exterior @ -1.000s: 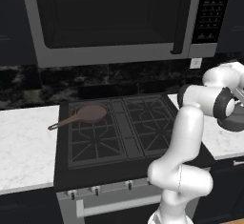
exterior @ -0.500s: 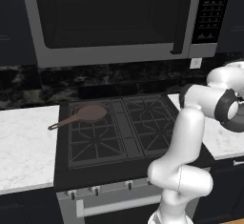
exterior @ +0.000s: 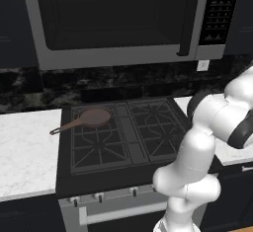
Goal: Pick the kettle from the counter and place it on a stove burner. Then turn the burner on.
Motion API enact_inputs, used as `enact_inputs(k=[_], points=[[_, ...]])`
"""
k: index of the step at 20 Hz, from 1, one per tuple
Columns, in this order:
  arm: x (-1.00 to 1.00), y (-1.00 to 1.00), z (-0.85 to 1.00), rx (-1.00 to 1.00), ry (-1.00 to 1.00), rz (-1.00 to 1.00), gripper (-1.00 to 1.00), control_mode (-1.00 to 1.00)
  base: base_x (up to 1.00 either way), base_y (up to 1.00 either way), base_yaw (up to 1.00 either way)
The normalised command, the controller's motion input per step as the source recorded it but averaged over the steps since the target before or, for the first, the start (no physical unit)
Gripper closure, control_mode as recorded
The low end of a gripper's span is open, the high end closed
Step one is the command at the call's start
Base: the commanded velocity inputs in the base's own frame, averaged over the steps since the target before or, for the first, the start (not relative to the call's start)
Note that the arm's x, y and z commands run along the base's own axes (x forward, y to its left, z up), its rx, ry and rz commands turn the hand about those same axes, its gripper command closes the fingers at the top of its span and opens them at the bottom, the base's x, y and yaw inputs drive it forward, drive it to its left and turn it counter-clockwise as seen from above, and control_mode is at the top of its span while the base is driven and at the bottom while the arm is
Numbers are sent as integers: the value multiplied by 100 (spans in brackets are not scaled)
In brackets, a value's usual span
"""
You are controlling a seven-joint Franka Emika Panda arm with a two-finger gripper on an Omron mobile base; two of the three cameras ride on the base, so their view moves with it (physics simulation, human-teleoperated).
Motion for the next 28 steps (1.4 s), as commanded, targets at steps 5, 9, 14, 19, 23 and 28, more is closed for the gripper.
enact_inputs(k=[5, 9, 14, 19, 23, 28], points=[[0, 100, 37, -8, 8, 0, 100, -100, 0, 0, 0], [0, 100, 20, -6, 6, 0, 100, -100, 0, 0, 0], [0, 100, 0, -5, 0, 0, 100, -100, 0, 0, 0], [10, 100, 1, -1, -1, 0, 100, -100, 0, 0, 0], [51, 96, 19, -10, -5, -4, 100, -100, 0, 0, 0], [61, 83, 8, -13, 0, -6, 100, -100, 0, 0, 0]])
